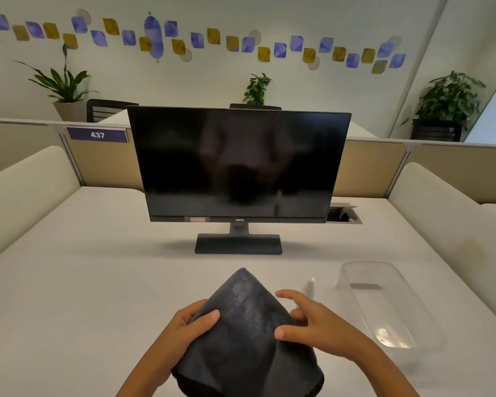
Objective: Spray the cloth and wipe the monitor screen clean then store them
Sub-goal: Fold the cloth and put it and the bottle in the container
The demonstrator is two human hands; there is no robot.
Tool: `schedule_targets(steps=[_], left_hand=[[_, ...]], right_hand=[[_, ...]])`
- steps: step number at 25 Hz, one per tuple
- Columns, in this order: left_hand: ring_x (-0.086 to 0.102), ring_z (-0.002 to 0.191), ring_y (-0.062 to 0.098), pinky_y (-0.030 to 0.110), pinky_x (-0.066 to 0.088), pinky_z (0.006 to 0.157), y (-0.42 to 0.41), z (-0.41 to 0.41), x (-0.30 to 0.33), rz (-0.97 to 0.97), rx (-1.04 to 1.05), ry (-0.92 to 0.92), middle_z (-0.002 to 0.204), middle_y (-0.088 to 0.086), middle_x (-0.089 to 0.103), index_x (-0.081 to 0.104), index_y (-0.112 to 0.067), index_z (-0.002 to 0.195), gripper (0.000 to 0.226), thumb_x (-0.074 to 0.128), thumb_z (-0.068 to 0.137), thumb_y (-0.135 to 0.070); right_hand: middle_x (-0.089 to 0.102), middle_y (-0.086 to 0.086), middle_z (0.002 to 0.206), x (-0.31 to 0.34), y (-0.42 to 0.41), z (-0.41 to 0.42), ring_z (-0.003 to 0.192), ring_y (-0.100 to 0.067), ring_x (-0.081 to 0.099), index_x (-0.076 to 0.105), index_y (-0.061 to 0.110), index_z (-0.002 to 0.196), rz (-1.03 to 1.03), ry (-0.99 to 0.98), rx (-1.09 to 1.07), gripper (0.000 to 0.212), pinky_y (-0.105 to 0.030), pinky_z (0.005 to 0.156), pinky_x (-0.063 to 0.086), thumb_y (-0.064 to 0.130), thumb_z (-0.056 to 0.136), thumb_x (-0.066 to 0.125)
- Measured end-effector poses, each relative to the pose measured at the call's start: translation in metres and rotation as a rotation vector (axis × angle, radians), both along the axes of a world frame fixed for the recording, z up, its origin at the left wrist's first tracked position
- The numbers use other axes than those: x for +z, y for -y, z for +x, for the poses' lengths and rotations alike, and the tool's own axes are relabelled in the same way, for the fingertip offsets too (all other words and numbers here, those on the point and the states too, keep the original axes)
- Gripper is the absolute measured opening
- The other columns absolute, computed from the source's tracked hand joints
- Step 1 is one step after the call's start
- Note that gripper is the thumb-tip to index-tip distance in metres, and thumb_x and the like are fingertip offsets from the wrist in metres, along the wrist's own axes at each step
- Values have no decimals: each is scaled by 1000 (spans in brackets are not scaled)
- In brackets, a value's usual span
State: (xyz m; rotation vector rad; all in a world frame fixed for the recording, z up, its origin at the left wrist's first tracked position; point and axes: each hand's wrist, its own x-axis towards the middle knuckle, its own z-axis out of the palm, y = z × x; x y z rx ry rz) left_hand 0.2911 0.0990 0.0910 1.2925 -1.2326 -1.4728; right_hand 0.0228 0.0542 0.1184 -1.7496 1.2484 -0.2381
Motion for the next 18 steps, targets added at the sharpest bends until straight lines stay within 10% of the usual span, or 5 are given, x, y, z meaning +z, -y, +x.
schedule_targets(steps=[5, 11, 18], left_hand=[[67, 101, 19, 31, 51, 84, 2, 17, 2, 40, 62, -93, 109, 1, 71, 70, -32, 105, 31, 61, 76, -39], [67, 102, 21, 32, 53, 78, -3, 45, -11, 72, 59, -116, 110, 1, 70, 65, -29, 111, 36, 60, 78, -38], [62, 84, 4, 12, 48, 62, 20, 57, -71, 47, 72, 535, 99, -13, 64, 56, -34, 99, 12, 59, 89, -29]], right_hand=[[66, 11, 104, -16, -2, 1, 94, -11, 65, 42, 45, 113, 46, -31, 53, 49, -24, 87, 55, 47, 73, 69], [62, 15, 97, -2, 16, 17, 89, -6, 63, 45, 51, 101, -43, 154, -145, 35, -11, 64, 50, 38, 76, 65], [59, -2, 119, -59, 42, 71, 105, -17, 56, 56, 18, 123, -442, -336, -86, 30, -27, 94, 46, 15, 93, 53]])
